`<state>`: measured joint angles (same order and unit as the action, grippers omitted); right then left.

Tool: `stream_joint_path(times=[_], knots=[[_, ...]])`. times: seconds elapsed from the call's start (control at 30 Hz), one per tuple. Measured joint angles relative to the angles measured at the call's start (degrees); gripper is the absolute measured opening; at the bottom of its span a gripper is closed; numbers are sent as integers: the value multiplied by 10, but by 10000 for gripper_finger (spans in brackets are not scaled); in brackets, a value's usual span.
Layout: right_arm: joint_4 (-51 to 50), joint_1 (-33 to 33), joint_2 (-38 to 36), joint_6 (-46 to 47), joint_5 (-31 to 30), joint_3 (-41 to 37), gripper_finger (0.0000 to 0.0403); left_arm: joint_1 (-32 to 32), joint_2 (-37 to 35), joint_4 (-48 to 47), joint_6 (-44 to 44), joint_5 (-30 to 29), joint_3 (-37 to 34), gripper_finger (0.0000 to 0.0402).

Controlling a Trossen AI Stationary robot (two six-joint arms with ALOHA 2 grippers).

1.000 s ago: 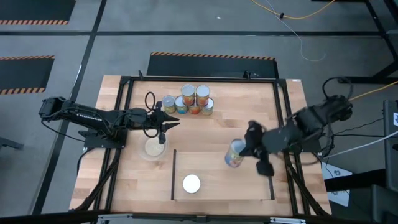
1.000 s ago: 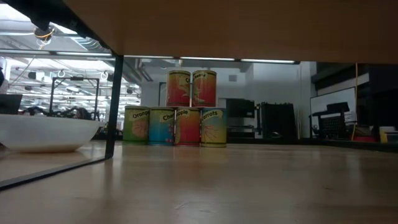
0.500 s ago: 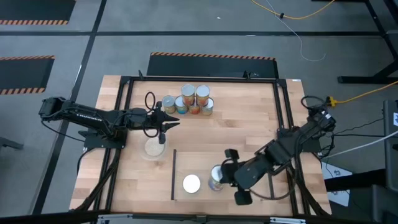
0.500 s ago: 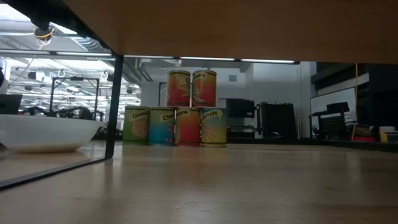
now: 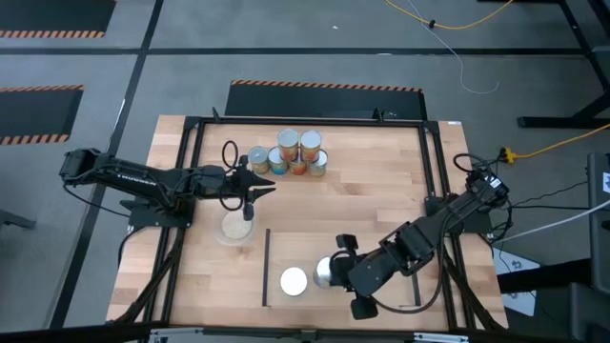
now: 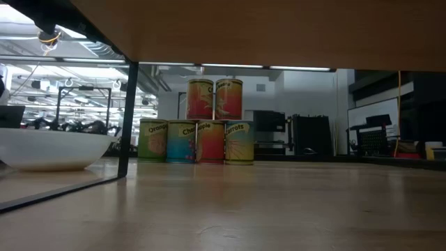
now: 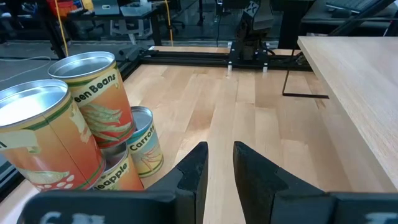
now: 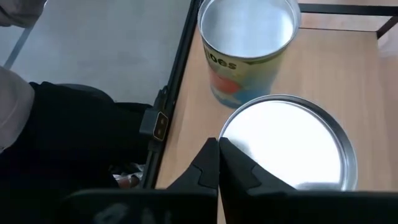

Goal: Pick and place cans onto a shelf
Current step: Put the canned peaches on the shelf

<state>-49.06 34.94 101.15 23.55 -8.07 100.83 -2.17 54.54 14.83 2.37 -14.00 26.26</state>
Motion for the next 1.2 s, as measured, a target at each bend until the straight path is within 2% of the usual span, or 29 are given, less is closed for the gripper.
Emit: stream_joint_path(times=[0.27, 0.63, 1.2], knots=[[0, 3, 0, 2, 22, 4, 0, 0, 0, 0, 0, 0, 0, 69], [0, 2, 1, 4, 23, 4, 25, 0, 0, 0, 0, 0, 0, 69], [0, 2, 1, 3, 23, 4, 34, 0, 0, -3, 0, 0, 0, 69]])
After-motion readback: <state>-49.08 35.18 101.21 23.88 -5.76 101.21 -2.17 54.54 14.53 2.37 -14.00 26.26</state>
